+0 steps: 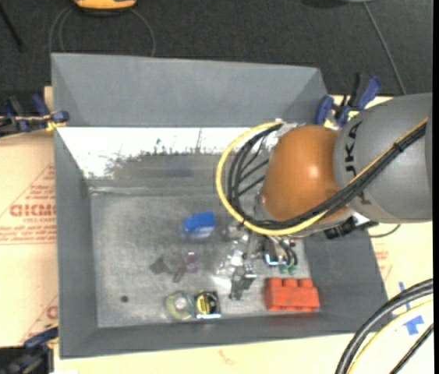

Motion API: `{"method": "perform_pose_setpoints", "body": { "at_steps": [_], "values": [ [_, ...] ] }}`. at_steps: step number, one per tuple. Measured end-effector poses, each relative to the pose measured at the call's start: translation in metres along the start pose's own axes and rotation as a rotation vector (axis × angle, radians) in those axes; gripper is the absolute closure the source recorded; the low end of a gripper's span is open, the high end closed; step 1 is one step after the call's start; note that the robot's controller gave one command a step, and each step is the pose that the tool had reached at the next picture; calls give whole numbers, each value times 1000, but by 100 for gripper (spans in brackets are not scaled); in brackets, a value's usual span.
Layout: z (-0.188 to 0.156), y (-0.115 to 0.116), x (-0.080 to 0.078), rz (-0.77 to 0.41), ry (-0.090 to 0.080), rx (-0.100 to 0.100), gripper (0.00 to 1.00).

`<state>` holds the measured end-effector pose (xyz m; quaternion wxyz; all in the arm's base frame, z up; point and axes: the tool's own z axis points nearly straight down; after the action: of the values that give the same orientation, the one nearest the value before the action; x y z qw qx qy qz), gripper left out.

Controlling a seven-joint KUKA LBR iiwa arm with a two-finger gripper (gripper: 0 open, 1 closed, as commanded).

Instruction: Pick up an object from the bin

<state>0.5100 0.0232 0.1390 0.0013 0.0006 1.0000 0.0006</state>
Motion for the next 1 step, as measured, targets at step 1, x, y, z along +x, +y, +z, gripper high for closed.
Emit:
{"method": "perform_pose_setpoints", "body": {
  "at_steps": [1],
  "values": [
    [63,11,-78,32,-4,-3,0]
  ]
}}
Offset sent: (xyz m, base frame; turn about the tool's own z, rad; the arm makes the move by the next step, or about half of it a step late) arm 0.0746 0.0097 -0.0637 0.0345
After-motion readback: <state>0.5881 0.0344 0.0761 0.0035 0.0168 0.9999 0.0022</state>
